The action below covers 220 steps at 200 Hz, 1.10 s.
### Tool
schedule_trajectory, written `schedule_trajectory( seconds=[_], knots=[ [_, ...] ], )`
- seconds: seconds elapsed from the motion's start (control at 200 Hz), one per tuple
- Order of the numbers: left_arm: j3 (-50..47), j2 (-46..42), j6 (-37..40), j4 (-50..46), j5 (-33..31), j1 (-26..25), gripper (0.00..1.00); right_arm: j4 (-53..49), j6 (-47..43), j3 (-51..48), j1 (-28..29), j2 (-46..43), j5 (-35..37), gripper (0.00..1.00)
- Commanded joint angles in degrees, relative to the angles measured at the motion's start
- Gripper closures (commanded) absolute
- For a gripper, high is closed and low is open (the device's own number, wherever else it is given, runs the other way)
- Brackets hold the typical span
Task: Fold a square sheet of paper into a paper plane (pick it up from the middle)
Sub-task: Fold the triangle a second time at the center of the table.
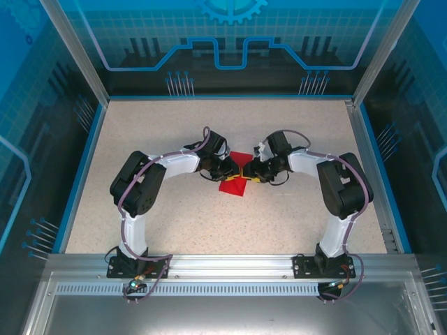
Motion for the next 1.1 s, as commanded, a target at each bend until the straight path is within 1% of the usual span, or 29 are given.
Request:
schedule_trajectory(
  seconds=[0.0, 0.235, 0.3, 0.49, 1.095],
  knots=[
    [0.71, 0.72, -0.78, -0.19, -0.59, -0.18, 0.81, -0.34, -0.76, 0.64, 0.68, 0.87, -0.91, 0.67],
    [1.18, 0.24, -0.63, -0.60, -0.38, -0.21, 0.81, 0.73, -0.11, 0.99, 0.64, 1.33, 0.05, 0.88],
    [1.36, -0.13, -0.65, -0.36, 0.21, -0.23, 0.81, 0.08, -0.42, 1.44, 0.60, 1.59, 1.52, 0.91],
    [1.29, -0.36, -0.89, 2.14, 3.79, -0.19, 0.81, -1.12, -1.46, 2.61, 0.60, 2.90, 3.36, 0.92],
    [1.62, 1.93, -0.27, 0.78, 3.64, -0.23, 0.82, -2.25, -3.13, 5.35, 0.69, 5.70, 3.69, 0.91]
  ],
)
